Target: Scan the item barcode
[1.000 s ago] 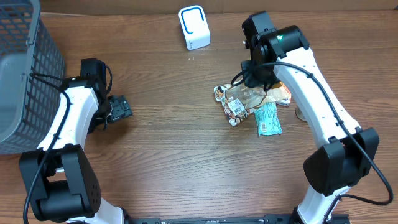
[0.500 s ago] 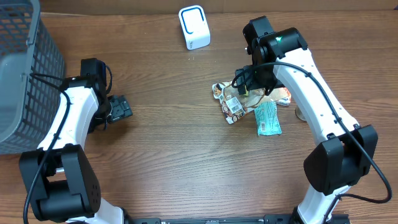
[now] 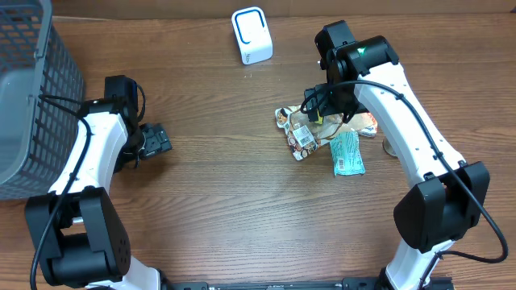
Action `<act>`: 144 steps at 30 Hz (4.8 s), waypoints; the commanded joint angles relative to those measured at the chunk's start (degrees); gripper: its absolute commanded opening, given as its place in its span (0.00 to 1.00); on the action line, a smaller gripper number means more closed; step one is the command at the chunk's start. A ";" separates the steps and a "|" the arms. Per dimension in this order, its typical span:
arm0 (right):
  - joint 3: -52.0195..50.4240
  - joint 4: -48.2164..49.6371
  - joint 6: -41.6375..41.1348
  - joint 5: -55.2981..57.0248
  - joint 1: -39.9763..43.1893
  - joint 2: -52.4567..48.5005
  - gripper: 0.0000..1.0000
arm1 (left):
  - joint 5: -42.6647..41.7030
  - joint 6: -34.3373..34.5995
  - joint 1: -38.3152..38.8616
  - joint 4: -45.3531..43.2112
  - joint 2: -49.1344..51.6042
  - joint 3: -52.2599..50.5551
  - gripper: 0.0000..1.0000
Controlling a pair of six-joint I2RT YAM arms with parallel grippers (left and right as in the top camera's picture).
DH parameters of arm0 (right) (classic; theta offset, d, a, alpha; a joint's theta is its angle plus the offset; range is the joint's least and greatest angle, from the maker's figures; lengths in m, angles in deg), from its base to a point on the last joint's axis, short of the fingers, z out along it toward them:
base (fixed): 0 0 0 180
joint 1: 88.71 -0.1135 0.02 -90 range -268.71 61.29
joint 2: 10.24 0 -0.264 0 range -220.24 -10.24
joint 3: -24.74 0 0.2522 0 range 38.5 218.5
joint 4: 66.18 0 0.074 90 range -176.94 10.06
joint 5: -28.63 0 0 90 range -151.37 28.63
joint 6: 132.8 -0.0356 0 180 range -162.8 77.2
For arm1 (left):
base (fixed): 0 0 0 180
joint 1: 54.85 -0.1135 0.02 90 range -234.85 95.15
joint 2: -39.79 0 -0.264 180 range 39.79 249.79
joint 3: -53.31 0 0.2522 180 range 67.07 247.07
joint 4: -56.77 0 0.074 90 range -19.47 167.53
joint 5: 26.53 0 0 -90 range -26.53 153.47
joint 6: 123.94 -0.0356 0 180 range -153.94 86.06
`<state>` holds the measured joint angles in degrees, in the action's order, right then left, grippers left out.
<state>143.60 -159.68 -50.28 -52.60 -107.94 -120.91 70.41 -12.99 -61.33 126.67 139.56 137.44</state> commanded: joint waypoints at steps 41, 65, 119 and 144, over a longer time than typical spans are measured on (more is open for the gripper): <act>-0.26 0.15 -0.22 -0.04 0.07 0.39 1.00 | 0.55 -0.63 0.13 0.13 0.20 -0.20 1.00; -0.26 0.15 -0.22 -0.04 0.07 0.39 1.00 | 0.55 -0.63 1.36 0.13 -19.47 -0.20 1.00; -0.26 0.15 -0.22 -0.04 0.07 0.39 1.00 | -6.47 1.95 4.50 -34.64 -94.99 -38.16 1.00; -0.26 0.15 -0.22 -0.04 0.07 0.39 1.00 | -6.49 0.83 2.64 -68.81 -99.56 -69.37 1.00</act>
<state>143.49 -159.64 -50.28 -52.57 -107.92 -120.91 64.53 -11.66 -58.29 58.26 40.70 69.81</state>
